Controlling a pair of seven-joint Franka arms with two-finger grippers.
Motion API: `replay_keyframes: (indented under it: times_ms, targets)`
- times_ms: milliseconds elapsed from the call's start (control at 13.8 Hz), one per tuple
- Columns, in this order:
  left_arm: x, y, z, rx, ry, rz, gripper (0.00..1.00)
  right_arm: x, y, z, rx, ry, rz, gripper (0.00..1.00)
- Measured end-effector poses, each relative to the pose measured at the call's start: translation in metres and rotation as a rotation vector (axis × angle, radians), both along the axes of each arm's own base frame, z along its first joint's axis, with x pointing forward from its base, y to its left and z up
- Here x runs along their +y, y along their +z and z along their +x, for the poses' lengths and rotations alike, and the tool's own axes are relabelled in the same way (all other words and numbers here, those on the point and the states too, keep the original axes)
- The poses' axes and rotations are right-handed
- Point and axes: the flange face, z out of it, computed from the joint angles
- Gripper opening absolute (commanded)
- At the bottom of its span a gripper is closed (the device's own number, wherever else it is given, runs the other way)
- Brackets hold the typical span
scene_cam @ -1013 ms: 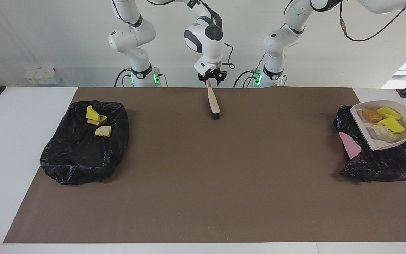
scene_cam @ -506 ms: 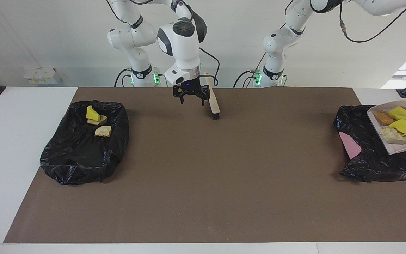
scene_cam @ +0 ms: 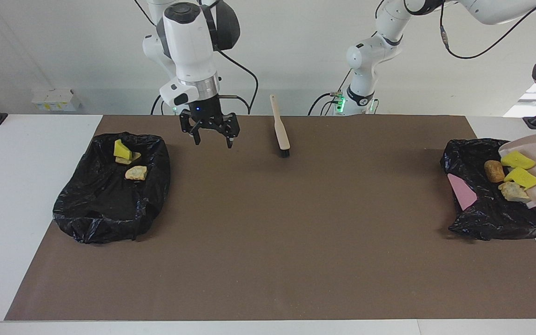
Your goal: Sweep and dump trash in bin
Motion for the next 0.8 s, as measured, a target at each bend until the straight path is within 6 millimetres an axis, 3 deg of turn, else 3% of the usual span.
replay_keyframes:
  times_ms: [217,434,651,796]
  targets:
    - [-0.012,0.015,-0.001,-0.01,-0.022,0.062,0.0,-0.025,0.025,0.006,0.003,-0.018,-0.006,1.0]
    - [-0.025,0.045,-0.01,-0.037,-0.006,0.085,0.0,-0.047,0.045,0.007,0.024,-0.055,-0.014,1.0]
    - [-0.057,0.069,-0.014,-0.059,0.02,0.096,0.0,-0.063,0.064,0.003,0.052,-0.025,-0.035,1.0]
    - [-0.078,0.07,-0.012,-0.077,0.052,0.093,0.0,-0.076,0.073,0.004,0.047,-0.018,-0.048,1.0]
